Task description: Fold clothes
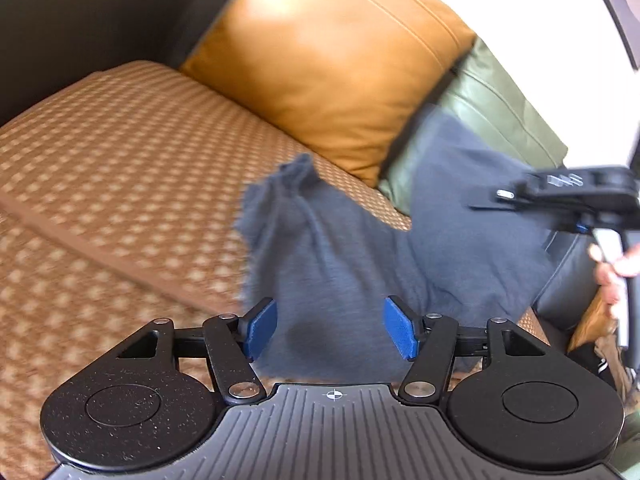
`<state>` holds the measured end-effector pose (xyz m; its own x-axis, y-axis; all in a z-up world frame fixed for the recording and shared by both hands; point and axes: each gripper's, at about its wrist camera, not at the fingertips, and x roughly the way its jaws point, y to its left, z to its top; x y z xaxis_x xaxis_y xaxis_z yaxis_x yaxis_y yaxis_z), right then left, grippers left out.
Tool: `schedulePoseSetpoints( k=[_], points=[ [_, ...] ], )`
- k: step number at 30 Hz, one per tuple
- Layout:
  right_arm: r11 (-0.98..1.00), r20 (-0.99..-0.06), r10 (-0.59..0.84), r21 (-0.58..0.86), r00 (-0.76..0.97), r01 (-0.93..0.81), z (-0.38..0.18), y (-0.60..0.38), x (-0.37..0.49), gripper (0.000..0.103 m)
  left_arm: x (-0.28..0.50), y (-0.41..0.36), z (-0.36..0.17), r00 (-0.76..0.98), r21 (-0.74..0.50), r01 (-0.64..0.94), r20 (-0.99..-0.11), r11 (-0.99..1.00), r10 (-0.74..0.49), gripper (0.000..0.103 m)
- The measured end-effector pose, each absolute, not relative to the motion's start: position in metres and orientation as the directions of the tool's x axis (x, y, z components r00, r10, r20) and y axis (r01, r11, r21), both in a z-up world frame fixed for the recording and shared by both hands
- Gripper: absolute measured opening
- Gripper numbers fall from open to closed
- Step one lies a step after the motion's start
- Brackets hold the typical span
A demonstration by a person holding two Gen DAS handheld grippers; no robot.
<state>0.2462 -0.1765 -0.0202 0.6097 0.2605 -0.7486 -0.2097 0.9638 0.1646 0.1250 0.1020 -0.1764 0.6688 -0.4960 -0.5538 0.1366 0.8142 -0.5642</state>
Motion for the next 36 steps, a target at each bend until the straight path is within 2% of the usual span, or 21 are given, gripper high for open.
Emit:
schedulePoseSetpoints(
  k=[2, 4, 6, 10, 14, 17, 21, 23, 25, 27, 28, 29, 30, 31, 33, 36],
  points=[
    [0.956, -0.777, 0.270, 0.147, 0.569, -0.253, -0.043, -0.134, 0.250, 0.024, 0.122, 0.112, -0.182, 0.664, -0.563, 0.122, -0.566, 0.817, -0.489, 0.074],
    [0.929, -0.799, 0.325, 0.170, 0.506, -0.328, -0.066, -0.104, 0.250, 0.040, 0.120, 0.119, -0.187, 0.656, -0.563, 0.109, -0.578, 0.819, -0.485, 0.074],
    [0.903, -0.803, 0.388, 0.231, 0.453, -0.363, -0.077, -0.092, 0.245, 0.044, 0.121, 0.121, -0.189, 0.649, -0.566, 0.106, -0.584, 0.817, -0.488, 0.074],
    [0.858, -0.682, 0.508, 0.353, 0.526, -0.372, -0.047, -0.132, 0.221, 0.061, 0.128, 0.113, -0.180, 0.644, -0.601, 0.124, -0.556, 0.790, -0.525, 0.075],
    [0.846, -0.571, 0.516, 0.454, 0.639, -0.278, -0.027, -0.204, 0.188, 0.063, 0.138, 0.091, -0.162, 0.644, -0.642, 0.169, -0.502, 0.747, -0.577, 0.081],
    [0.851, -0.547, 0.477, 0.482, 0.688, -0.207, -0.035, -0.244, 0.166, 0.063, 0.148, 0.069, -0.154, 0.644, -0.636, 0.169, -0.507, 0.753, -0.573, 0.082],
    [0.894, -0.608, 0.435, 0.381, 0.664, -0.236, -0.066, -0.253, 0.154, 0.064, 0.169, 0.052, -0.151, 0.638, -0.656, 0.094, -0.538, 0.749, -0.551, 0.084],
    [0.902, -0.609, 0.431, 0.315, 0.666, -0.296, -0.077, -0.242, 0.149, 0.065, 0.177, 0.051, -0.150, 0.645, -0.671, 0.059, -0.539, 0.739, -0.542, 0.085],
    [0.904, -0.596, 0.424, 0.229, 0.682, -0.361, -0.081, -0.231, 0.146, 0.069, 0.186, 0.046, -0.151, 0.637, -0.654, 0.040, -0.566, 0.756, -0.523, 0.086],
    [0.897, -0.583, 0.425, 0.169, 0.692, -0.409, -0.086, -0.224, 0.143, 0.069, 0.197, 0.040, -0.156, 0.614, -0.629, 0.022, -0.605, 0.777, -0.508, 0.087],
    [0.888, -0.578, 0.441, 0.168, 0.687, -0.429, -0.087, -0.222, 0.142, 0.062, 0.202, 0.037, -0.159, 0.602, -0.616, 0.013, -0.624, 0.787, -0.498, 0.085],
    [0.883, -0.581, 0.445, 0.158, 0.681, -0.442, -0.087, -0.219, 0.142, 0.054, 0.206, 0.035, -0.162, 0.596, -0.603, 0.000, -0.641, 0.798, -0.484, 0.070],
    [0.878, -0.585, 0.448, 0.148, 0.676, -0.455, -0.086, -0.217, 0.143, 0.041, 0.207, 0.036, -0.163, 0.597, -0.594, -0.005, -0.647, 0.805, -0.474, 0.044],
    [0.869, -0.589, 0.459, 0.143, 0.665, -0.473, -0.086, -0.214, 0.143, 0.034, 0.208, 0.037, -0.164, 0.601, -0.585, -0.008, -0.651, 0.811, -0.464, 0.036],
    [0.853, -0.599, 0.476, 0.137, 0.644, -0.503, -0.085, -0.210, 0.142, 0.025, 0.199, 0.047, -0.161, 0.644, -0.569, 0.007, -0.626, 0.822, -0.439, 0.030],
    [0.808, -0.636, 0.497, 0.091, 0.590, -0.582, -0.093, -0.203, 0.134, 0.024, 0.186, 0.064, -0.172, 0.664, -0.569, -0.009, -0.618, 0.822, -0.421, 0.028]
  ],
)
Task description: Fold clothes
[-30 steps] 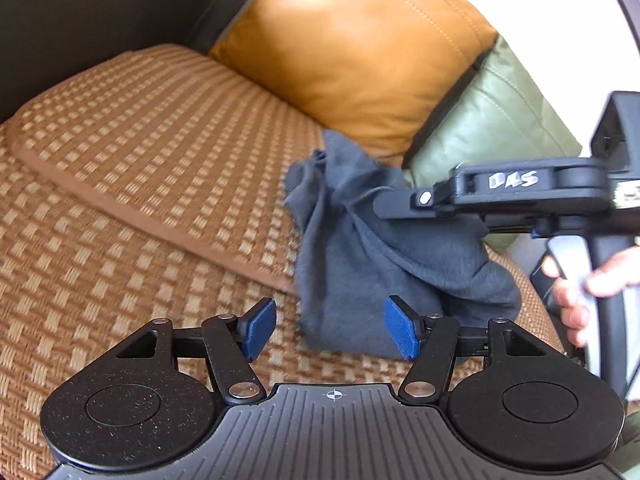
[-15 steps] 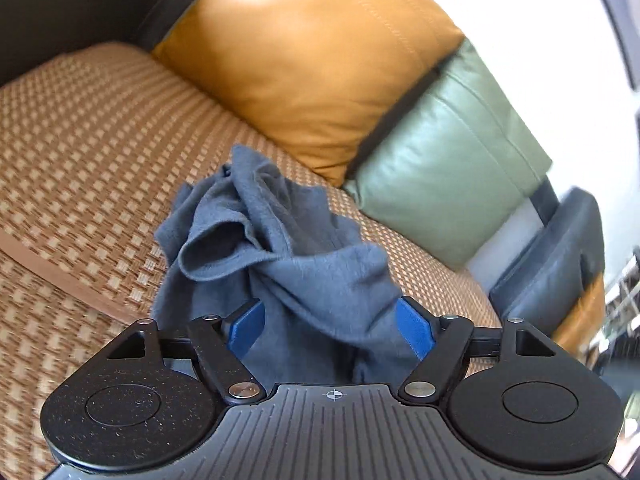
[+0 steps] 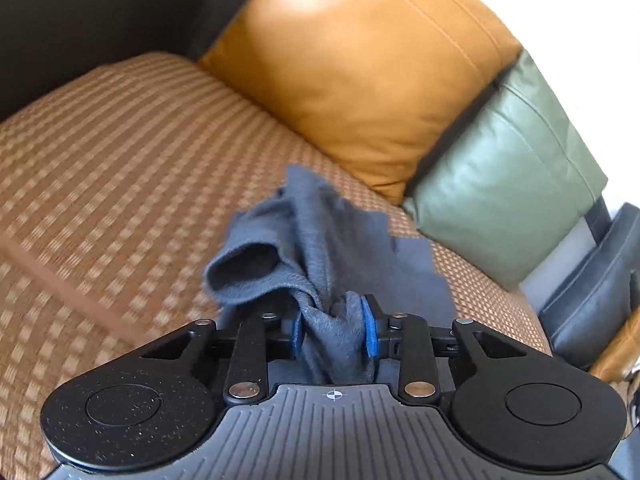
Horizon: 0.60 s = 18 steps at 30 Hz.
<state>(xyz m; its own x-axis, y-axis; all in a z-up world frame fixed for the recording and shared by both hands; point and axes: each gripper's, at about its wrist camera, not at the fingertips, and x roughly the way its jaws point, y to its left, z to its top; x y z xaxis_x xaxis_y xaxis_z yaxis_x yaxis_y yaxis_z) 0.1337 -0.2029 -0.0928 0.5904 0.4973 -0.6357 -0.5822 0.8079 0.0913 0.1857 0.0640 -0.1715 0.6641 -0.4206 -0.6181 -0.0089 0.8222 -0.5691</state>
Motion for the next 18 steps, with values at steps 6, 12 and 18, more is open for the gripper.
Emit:
schedulePoseSetpoints(
  k=[6, 12, 18],
  points=[
    [0.775, -0.652, 0.512, 0.070, 0.559, -0.628, -0.110, -0.193, 0.131, 0.024, 0.181, 0.071, -0.202, 0.662, -0.541, -0.031, -0.641, 0.841, -0.388, 0.048],
    [0.777, -0.639, 0.537, 0.121, 0.551, -0.618, -0.095, -0.208, 0.120, 0.036, 0.155, 0.094, -0.192, 0.681, -0.507, -0.054, -0.648, 0.861, -0.339, 0.062],
    [0.866, -0.558, 0.457, 0.102, 0.693, -0.489, -0.074, -0.222, 0.123, 0.035, 0.127, 0.101, -0.141, 0.759, -0.530, 0.003, -0.551, 0.848, -0.347, 0.059]
  ],
)
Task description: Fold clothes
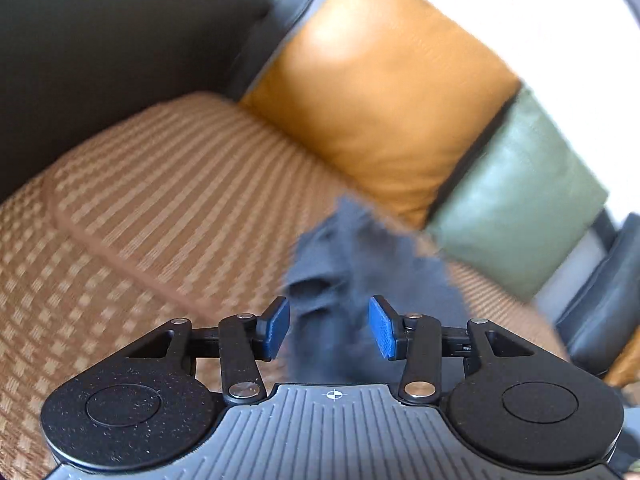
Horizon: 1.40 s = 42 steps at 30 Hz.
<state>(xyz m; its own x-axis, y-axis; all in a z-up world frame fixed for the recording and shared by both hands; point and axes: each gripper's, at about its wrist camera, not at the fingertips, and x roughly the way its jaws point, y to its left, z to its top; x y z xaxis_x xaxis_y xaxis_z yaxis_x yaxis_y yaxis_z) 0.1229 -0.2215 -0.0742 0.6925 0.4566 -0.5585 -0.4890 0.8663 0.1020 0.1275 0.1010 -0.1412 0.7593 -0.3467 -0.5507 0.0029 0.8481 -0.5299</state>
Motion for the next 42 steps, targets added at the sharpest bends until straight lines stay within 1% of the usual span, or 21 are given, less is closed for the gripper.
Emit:
schedulePoseSetpoints(
  k=[2, 3, 6, 9, 10, 11, 15, 17, 19, 20, 23, 24, 26, 27, 29, 32, 35, 38, 40, 41, 42],
  points=[
    [0.884, -0.561, 0.429, 0.099, 0.708, -0.457, -0.079, -0.216, 0.132, 0.035, 0.132, 0.078, -0.127, 0.761, -0.520, 0.083, -0.517, 0.850, -0.391, 0.059],
    [0.886, -0.573, 0.422, 0.098, 0.702, -0.452, -0.084, -0.211, 0.136, 0.035, 0.135, 0.063, -0.124, 0.756, -0.493, 0.125, -0.514, 0.861, -0.404, 0.059],
    [0.881, -0.612, 0.420, 0.099, 0.670, -0.462, -0.102, -0.198, 0.139, 0.036, 0.149, 0.023, -0.134, 0.728, -0.379, 0.186, -0.566, 0.906, -0.386, 0.059],
    [0.870, -0.609, 0.424, 0.069, 0.671, -0.488, -0.111, -0.197, 0.131, 0.037, 0.149, 0.013, -0.164, 0.685, -0.328, 0.174, -0.637, 0.929, -0.353, 0.057],
    [0.867, -0.608, 0.431, 0.073, 0.667, -0.493, -0.111, -0.199, 0.130, 0.037, 0.147, 0.015, -0.174, 0.678, -0.335, 0.161, -0.646, 0.928, -0.350, 0.054],
    [0.863, -0.608, 0.440, 0.084, 0.661, -0.498, -0.111, -0.202, 0.130, 0.037, 0.144, 0.017, -0.183, 0.673, -0.341, 0.149, -0.652, 0.928, -0.348, 0.048],
    [0.854, -0.605, 0.459, 0.098, 0.650, -0.512, -0.114, -0.204, 0.131, 0.037, 0.131, 0.022, -0.194, 0.694, -0.341, 0.155, -0.630, 0.927, -0.348, 0.047],
    [0.853, -0.602, 0.456, 0.087, 0.655, -0.514, -0.115, -0.203, 0.129, 0.039, 0.129, 0.024, -0.190, 0.682, -0.335, 0.156, -0.645, 0.929, -0.346, 0.048],
    [0.847, -0.605, 0.478, 0.123, 0.637, -0.518, -0.110, -0.208, 0.131, 0.042, 0.128, 0.025, -0.183, 0.670, -0.321, 0.175, -0.653, 0.931, -0.352, 0.050],
    [0.844, -0.604, 0.490, 0.150, 0.628, -0.514, -0.105, -0.213, 0.131, 0.041, 0.127, 0.027, -0.180, 0.666, -0.316, 0.184, -0.657, 0.931, -0.354, 0.053],
    [0.852, -0.556, 0.501, 0.183, 0.663, -0.490, -0.086, -0.234, 0.131, 0.041, 0.124, 0.043, -0.155, 0.693, -0.374, 0.175, -0.610, 0.911, -0.384, 0.056],
    [0.859, -0.544, 0.491, 0.169, 0.680, -0.484, -0.080, -0.239, 0.134, 0.042, 0.127, 0.048, -0.146, 0.705, -0.399, 0.174, -0.588, 0.900, -0.396, 0.058],
    [0.875, -0.549, 0.455, 0.130, 0.701, -0.466, -0.074, -0.242, 0.155, 0.042, 0.148, 0.046, -0.134, 0.721, -0.402, 0.193, -0.561, 0.895, -0.407, 0.062],
    [0.883, -0.557, 0.440, 0.123, 0.705, -0.453, -0.073, -0.242, 0.169, 0.042, 0.160, 0.044, -0.129, 0.725, -0.402, 0.203, -0.551, 0.893, -0.413, 0.063],
    [0.891, -0.571, 0.432, 0.151, 0.698, -0.428, -0.079, -0.242, 0.197, 0.042, 0.194, 0.028, -0.133, 0.697, -0.374, 0.225, -0.583, 0.900, -0.417, 0.063],
    [0.894, -0.600, 0.431, 0.183, 0.674, -0.409, -0.096, -0.237, 0.235, 0.042, 0.238, 0.012, -0.151, 0.674, -0.296, 0.209, -0.647, 0.932, -0.356, 0.063],
    [0.902, -0.630, 0.416, 0.193, 0.656, -0.386, -0.119, -0.232, 0.267, 0.042, 0.276, 0.005, -0.177, 0.646, -0.262, 0.176, -0.697, 0.949, -0.312, 0.063],
    [0.935, -0.644, 0.350, 0.194, 0.680, -0.297, -0.139, -0.237, 0.291, 0.045, 0.298, 0.008, -0.191, 0.647, -0.279, 0.118, -0.706, 0.953, -0.287, 0.063],
    [0.939, -0.650, 0.340, 0.269, 0.680, -0.213, -0.147, -0.249, 0.304, 0.045, 0.301, 0.017, -0.185, 0.650, -0.313, 0.063, -0.708, 0.948, -0.277, 0.063],
    [0.925, -0.630, 0.363, 0.332, 0.687, -0.185, -0.143, -0.259, 0.300, 0.046, 0.293, 0.026, -0.177, 0.657, -0.344, 0.065, -0.692, 0.937, -0.299, 0.063],
    [0.905, -0.605, 0.387, 0.395, 0.696, -0.160, -0.138, -0.269, 0.293, 0.054, 0.285, 0.035, -0.168, 0.664, -0.369, 0.068, -0.677, 0.927, -0.317, 0.064]
  ],
)
